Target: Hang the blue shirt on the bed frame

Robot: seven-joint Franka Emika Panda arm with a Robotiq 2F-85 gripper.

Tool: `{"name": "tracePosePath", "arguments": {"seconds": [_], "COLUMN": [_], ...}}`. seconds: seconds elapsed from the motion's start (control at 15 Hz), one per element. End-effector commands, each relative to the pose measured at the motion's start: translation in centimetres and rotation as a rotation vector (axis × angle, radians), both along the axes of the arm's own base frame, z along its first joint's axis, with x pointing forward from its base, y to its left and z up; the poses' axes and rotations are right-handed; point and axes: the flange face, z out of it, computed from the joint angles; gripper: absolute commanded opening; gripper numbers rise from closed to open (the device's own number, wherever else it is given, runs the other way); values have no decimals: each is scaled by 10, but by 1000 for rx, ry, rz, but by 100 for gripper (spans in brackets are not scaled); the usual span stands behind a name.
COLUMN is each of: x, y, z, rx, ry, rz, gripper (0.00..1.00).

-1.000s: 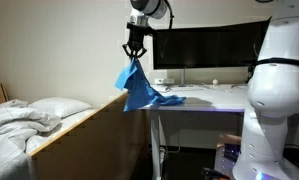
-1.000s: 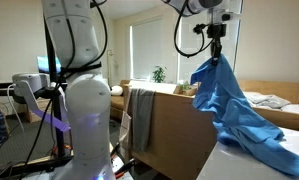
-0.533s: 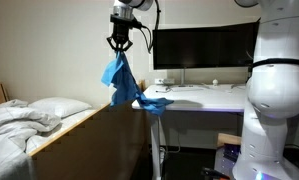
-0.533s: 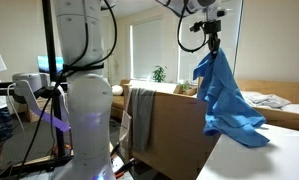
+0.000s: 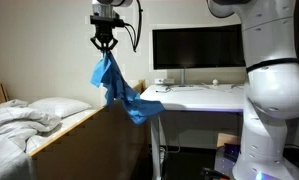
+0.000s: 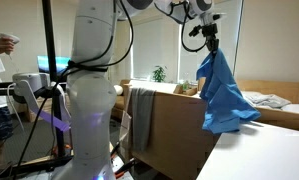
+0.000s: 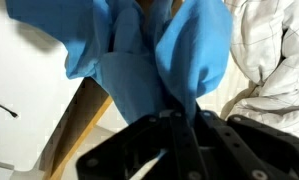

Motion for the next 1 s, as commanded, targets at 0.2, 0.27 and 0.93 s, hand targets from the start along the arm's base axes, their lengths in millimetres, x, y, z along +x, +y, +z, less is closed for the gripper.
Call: {"name": "tracePosePath", "arguments": {"seconds": [0.2,0.27,0.93], "x": [47,51,91], "y": [38,42,73], "z": [5,5,-42], "rx": [-92,-96,-134], "ry": [31,34,105], "rz": [32,37,130], "gripper": [2,2,2]}}
